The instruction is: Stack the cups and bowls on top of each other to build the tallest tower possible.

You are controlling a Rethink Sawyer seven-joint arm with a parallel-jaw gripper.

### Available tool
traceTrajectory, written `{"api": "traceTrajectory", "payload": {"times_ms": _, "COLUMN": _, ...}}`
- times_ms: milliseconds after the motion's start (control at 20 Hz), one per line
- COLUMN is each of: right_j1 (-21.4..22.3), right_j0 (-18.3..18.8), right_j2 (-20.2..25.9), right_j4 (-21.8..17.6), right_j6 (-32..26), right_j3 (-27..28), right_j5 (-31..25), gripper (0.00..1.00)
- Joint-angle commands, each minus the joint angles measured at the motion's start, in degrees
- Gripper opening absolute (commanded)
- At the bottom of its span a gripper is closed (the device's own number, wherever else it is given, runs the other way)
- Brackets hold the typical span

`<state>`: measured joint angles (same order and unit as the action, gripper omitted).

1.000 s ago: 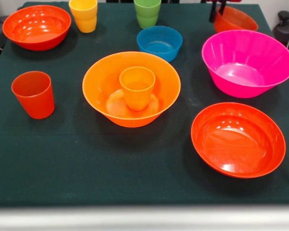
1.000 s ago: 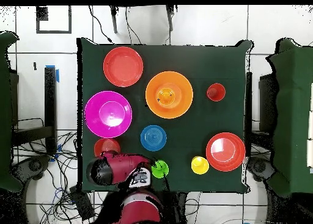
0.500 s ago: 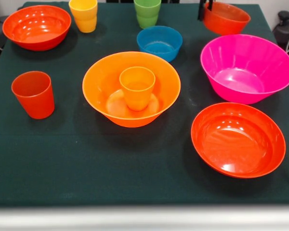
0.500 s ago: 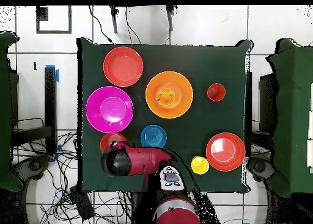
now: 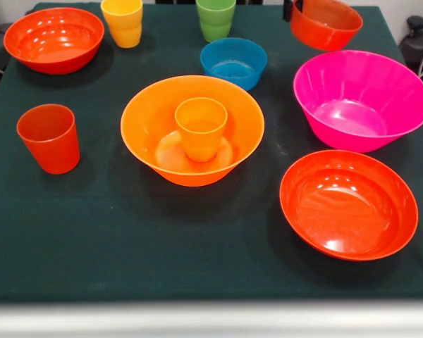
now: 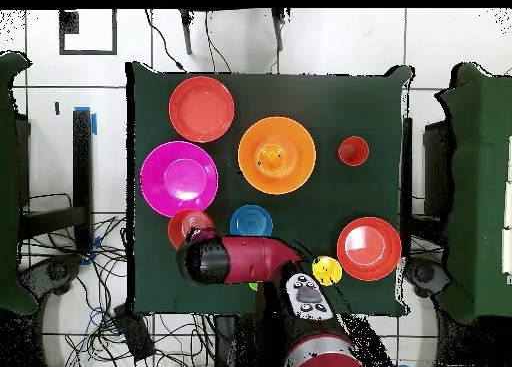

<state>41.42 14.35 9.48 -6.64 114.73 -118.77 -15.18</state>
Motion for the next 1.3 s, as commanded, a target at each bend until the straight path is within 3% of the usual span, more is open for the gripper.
{"api": "traceTrajectory", "payload": {"times_ms": 50, "right_j1": 1.83, "right_j0": 2.92, "right_j2": 8.78, "right_j4": -3.29, "right_j6": -5.42, "right_j3": -1.94, "right_j5": -7.95, "gripper": 0.0}}
{"api": "traceTrajectory", "payload": {"times_ms": 500, "right_j1": 3.96, "right_j0": 10.25, "right_j2": 13.77, "right_j4": -3.54, "right_j6": -9.56, "right_j3": 0.57, "right_j5": -15.58, "gripper": 0.0}}
{"api": "traceTrajectory", "payload": {"times_ms": 750, "right_j1": 2.11, "right_j0": 13.83, "right_j2": 15.99, "right_j4": -4.86, "right_j6": -11.55, "right_j3": 4.77, "right_j5": -18.77, "gripper": 0.0}}
{"api": "traceTrajectory", "payload": {"times_ms": 1300, "right_j1": 0.26, "right_j0": 15.85, "right_j2": 17.91, "right_j4": -8.76, "right_j6": -10.15, "right_j3": 8.88, "right_j5": -21.47, "gripper": 0.0}}
